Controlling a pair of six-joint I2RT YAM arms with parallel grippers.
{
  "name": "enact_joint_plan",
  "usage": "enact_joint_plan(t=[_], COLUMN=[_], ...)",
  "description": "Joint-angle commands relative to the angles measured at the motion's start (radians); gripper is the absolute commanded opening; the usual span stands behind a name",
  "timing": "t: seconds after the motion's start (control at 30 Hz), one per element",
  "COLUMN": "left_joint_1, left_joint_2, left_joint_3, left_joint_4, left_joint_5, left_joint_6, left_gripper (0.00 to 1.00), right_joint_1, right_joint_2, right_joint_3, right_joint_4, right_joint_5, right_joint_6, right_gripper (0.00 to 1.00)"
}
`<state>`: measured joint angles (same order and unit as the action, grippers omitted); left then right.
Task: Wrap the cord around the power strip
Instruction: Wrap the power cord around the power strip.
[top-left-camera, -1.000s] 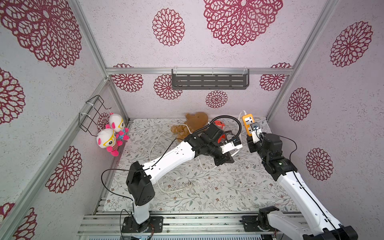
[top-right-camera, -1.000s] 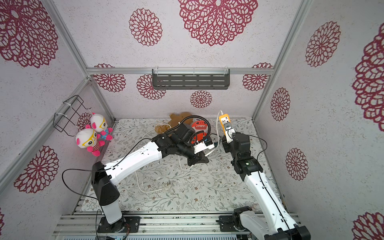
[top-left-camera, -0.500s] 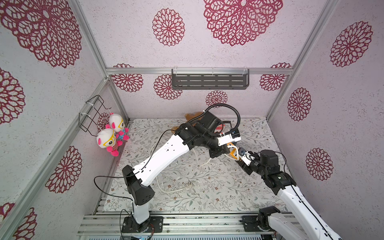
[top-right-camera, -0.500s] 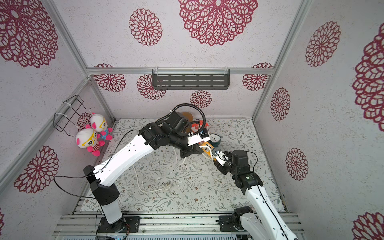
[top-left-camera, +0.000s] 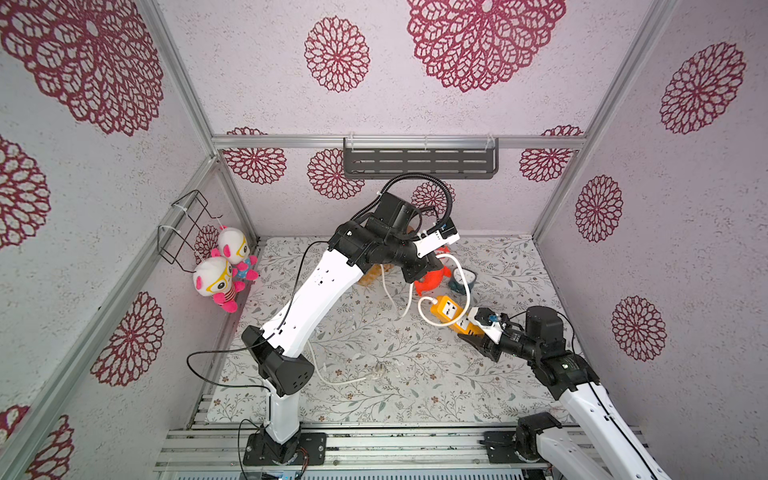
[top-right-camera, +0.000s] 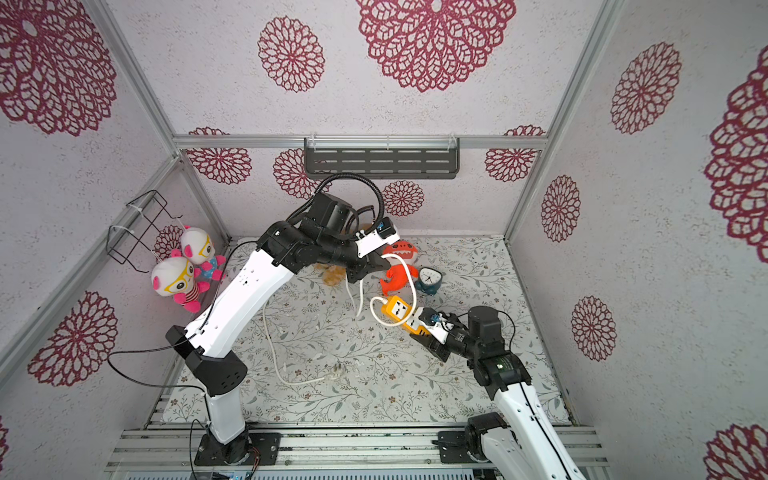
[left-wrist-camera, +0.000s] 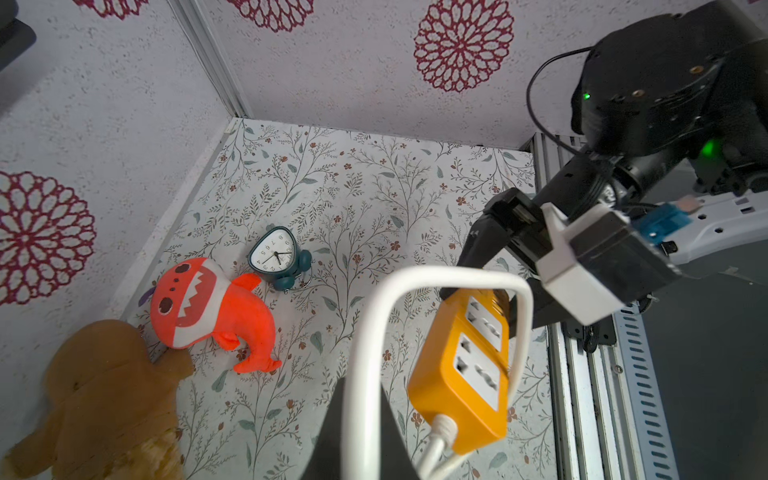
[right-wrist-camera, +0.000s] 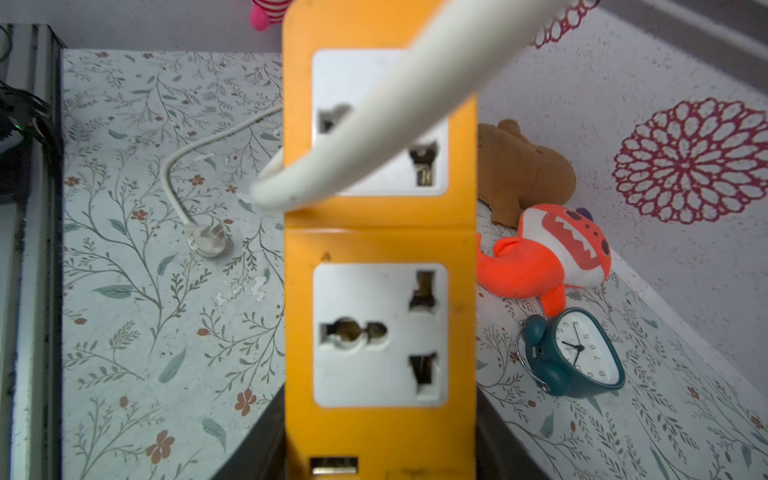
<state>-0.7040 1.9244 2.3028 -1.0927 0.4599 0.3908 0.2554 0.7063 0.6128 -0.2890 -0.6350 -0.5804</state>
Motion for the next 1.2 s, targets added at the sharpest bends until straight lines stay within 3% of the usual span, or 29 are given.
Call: enact_joint_plan(t=[0.0, 0.17, 0.3, 0.5, 0.67, 0.8, 0.9, 1.17], left_joint_1=[0.034, 0.052, 0.083, 0.095, 0.095, 0.091, 0.075, -0.016], left_joint_2=[0.017, 0.03, 0.03, 0.02, -0.055, -0.127, -0.157, -0.223], left_joint_3=[0.024, 0.017, -0.024, -0.152, -0.376, -0.605, -0.703, -0.804], left_joint_4=[0.006, 0.009, 0.054, 0.175, 0.406, 0.731, 0.868, 0.86], left_joint_5=[0.033, 0.031, 0.101, 0.247, 0.355, 0.437, 0.447, 0.344], left_joint_6=[0.023, 0.023, -0.021, -0.068, -0.144, -0.309, -0.391, -0.366], left_gripper=[0.0, 0.0, 0.0, 0.09, 0.11, 0.1, 0.11, 0.12], right_joint_1=[0.005, 0.006, 0.006, 0.005, 0.006, 0.005, 0.006, 0.005], right_joint_2=[-0.056, -0.082, -0.138, -0.198, -0.205, -0.189, -0.165, -0.109], right_joint_3=[0.038, 0.05, 0.019, -0.064, -0.103, -0.091, -0.059, 0.041], right_joint_4=[0.052, 0.088, 0.293, 0.654, 0.785, 0.79, 0.719, 0.472], right_joint_5=[-0.113, -0.168, -0.169, -0.058, 0.086, 0.226, 0.33, 0.622], right_joint_6=[0.049, 0.103, 0.222, 0.387, 0.443, 0.453, 0.439, 0.361], right_gripper=[0.24, 0.24, 0.24, 0.22, 0.22, 0.21, 0.21, 0.19])
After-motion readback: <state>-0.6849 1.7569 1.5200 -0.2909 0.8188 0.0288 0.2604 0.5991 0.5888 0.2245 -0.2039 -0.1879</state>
